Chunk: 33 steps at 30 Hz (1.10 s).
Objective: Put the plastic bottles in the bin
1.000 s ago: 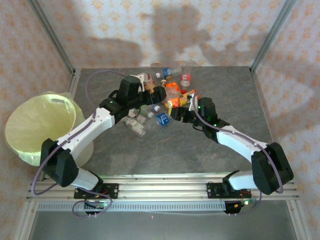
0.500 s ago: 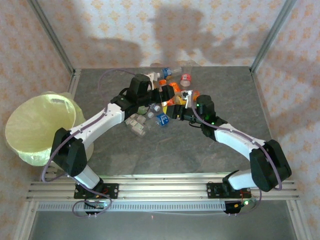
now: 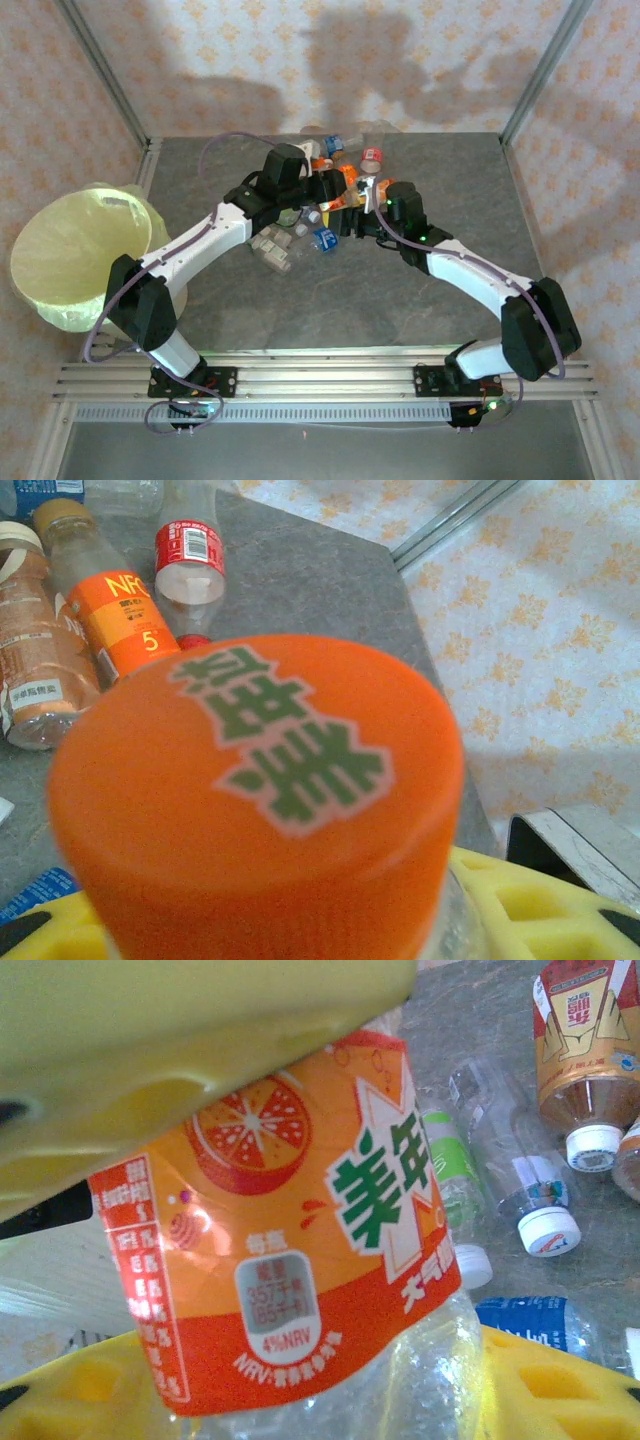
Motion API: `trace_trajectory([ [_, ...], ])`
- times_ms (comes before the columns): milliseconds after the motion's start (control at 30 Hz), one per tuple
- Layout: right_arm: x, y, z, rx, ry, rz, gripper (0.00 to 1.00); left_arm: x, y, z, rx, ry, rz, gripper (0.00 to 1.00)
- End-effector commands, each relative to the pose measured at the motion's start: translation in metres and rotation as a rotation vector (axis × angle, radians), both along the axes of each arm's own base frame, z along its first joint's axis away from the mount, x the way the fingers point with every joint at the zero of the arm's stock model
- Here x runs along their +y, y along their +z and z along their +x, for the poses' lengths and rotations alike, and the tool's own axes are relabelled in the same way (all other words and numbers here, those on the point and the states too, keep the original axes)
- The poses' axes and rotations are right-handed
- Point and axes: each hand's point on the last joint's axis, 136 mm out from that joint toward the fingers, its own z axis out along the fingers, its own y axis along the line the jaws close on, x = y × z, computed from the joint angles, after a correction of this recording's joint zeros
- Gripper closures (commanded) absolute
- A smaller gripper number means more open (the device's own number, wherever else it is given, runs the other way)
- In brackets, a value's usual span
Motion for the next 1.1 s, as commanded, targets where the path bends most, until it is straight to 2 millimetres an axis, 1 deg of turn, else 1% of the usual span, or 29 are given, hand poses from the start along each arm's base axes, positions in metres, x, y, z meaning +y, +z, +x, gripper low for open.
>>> trace_trajectory([
  [0,-0.004,0.009,0.002,-0.113,0.003,-0.084,0.37,0.005,-0.003,-0.001,0.009,0.032,0.048,0.60],
  [100,-0.006,0.006,-0.003,-0.136,0.011,-0.098,0.26,0.012,0.000,0.001,-0.007,0.066,0.062,0.61],
  [300,-0.016,0.006,-0.008,-0.157,-0.021,-0.105,0.12,0.020,0.001,0.002,-0.017,0.105,0.077,0.63],
  [333,-0.018,0.006,-0.008,-0.159,-0.029,-0.108,0.08,0.023,0.001,0.003,-0.020,0.120,0.084,0.63],
  [367,-0.020,0.006,-0.009,-0.163,-0.041,-0.113,0.01,0.027,0.001,0.003,-0.022,0.136,0.094,0.64],
  [533,-0.036,0.014,-0.011,-0.195,-0.112,-0.123,0.01,0.050,0.007,0.001,-0.044,0.203,0.184,0.65],
  [567,-0.039,0.013,-0.010,-0.198,-0.133,-0.127,0.01,0.057,0.010,-0.001,-0.055,0.221,0.213,0.65],
  [600,-0.045,0.022,-0.011,-0.225,-0.164,-0.120,0.01,0.065,0.015,-0.003,-0.064,0.239,0.238,0.65],
  [733,-0.070,0.027,-0.007,-0.274,-0.296,-0.148,0.01,0.097,0.028,-0.011,-0.082,0.324,0.314,0.66],
  [933,-0.111,0.032,0.002,-0.317,-0.533,-0.168,0.01,0.151,0.056,-0.036,-0.118,0.440,0.412,0.67],
  [1000,-0.127,0.029,0.007,-0.308,-0.625,-0.179,0.01,0.170,0.068,-0.046,-0.131,0.468,0.432,0.67],
  [1067,-0.135,0.027,0.009,-0.297,-0.667,-0.177,0.01,0.188,0.080,-0.056,-0.142,0.507,0.460,0.67],
])
